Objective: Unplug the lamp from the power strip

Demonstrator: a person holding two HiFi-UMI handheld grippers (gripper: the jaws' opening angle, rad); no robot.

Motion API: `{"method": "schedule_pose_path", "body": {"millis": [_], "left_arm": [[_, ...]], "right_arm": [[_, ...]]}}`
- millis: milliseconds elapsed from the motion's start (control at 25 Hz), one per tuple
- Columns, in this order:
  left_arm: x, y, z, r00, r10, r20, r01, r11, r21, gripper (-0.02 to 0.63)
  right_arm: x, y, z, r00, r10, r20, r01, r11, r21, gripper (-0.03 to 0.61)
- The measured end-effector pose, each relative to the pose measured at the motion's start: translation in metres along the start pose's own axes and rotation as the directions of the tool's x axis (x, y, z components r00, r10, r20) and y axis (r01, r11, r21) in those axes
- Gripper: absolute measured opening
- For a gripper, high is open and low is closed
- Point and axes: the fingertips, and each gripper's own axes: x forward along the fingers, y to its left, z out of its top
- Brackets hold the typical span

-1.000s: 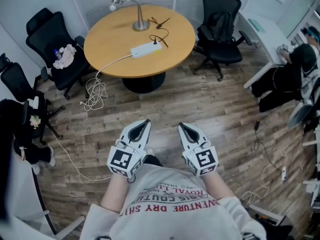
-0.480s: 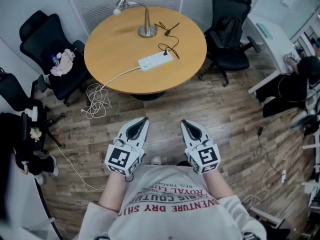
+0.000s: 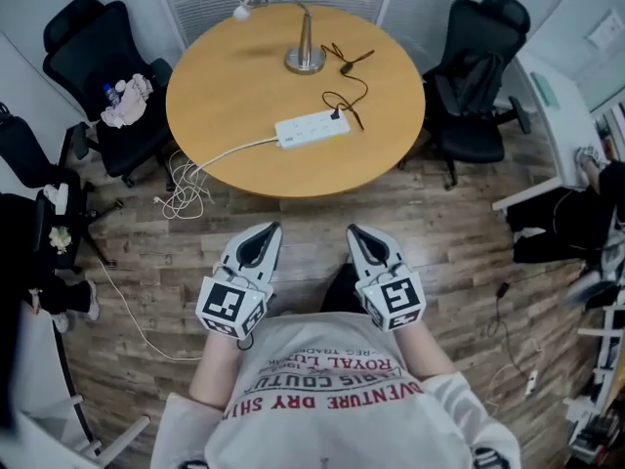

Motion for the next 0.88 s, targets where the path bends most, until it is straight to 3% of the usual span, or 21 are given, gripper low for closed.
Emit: {"method": "schedule_pose_path", "body": {"millis": [160, 440, 680, 880], "left_arm": [[0.037, 0.007, 0.003, 0.995, 0.102, -0.005, -0.102, 0.995, -0.006, 0.028], [0.121, 0.001, 0.007, 0.965, 0.263, -0.003, -0.263, 0.964, -0.036, 0.028], [0.189, -0.023, -0.001, 0.951, 0.307, -0.030, -0.308, 0.949, -0.072, 0.028], [0.209, -0.008, -0.012, 0.939, 0.338, -0.071, -0.343, 0.935, -0.087, 0.028]], "right_arm": [[0.025, -0.041, 0.001, 0.995, 0.098, -0.027, -0.099, 0.995, -0.027, 0.031], [0.056, -0.132, 0.012, 0.966, 0.256, -0.043, -0.258, 0.964, -0.069, 0.031], [0.068, -0.197, -0.007, 0.944, 0.320, -0.083, -0.326, 0.943, -0.070, 0.031], [0.090, -0.221, -0.014, 0.938, 0.334, -0.097, -0.338, 0.940, -0.034, 0.031]]}}
